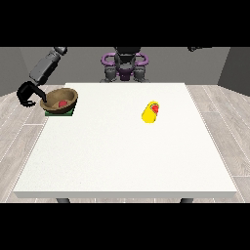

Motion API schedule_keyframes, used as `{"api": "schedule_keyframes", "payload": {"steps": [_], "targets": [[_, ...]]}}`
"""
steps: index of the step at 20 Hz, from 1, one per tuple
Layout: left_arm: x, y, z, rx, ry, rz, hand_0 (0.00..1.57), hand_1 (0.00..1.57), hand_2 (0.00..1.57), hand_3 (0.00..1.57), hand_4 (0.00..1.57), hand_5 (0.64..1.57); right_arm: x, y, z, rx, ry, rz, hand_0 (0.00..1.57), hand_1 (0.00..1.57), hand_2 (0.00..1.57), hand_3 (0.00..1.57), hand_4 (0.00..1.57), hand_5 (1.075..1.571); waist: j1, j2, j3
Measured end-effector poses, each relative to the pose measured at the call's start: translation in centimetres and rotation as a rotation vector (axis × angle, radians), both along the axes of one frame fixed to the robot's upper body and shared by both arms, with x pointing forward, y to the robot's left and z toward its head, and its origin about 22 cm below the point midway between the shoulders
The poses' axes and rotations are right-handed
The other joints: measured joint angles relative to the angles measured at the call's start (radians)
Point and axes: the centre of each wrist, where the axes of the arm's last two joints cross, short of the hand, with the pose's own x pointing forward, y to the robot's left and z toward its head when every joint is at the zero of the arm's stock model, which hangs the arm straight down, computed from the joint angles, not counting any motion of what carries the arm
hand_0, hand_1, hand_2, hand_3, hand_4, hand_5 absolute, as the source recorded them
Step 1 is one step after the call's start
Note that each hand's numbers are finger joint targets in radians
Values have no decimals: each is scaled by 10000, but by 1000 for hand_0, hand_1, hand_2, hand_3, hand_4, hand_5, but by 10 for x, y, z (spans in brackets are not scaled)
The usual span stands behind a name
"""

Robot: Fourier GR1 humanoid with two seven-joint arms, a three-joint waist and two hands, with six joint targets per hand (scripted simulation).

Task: Pick the cup and pour the ball into the bowl, then pick the bowl and place it on the pad

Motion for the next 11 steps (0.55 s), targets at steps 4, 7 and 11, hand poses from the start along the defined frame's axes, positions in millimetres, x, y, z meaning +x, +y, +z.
{"api": "schedule_keyframes", "payload": {"steps": [4, 7, 11], "targets": [[-12, 6, 4, -148, -109, 105, 0, 0, 0, 0, 0, 1566, -2, -8, 13, 92, -412, 13, 383, 383, 312, 147, 0, 1422, -148, 106, -4], [-15, 3, 0, -219, 39, 16, 0, 0, 0, 0, 0, 1566, 0, -10, 22, 213, -508, 81, 371, 371, 245, 0, 0, 1416, -188, -67, -9], [-5, 8, -20, -345, 627, 80, 0, 0, 0, 0, 0, 1566, 1, -19, 53, 424, -546, 591, 379, 379, 120, 409, 315, 1374, -360, -615, -22]]}}
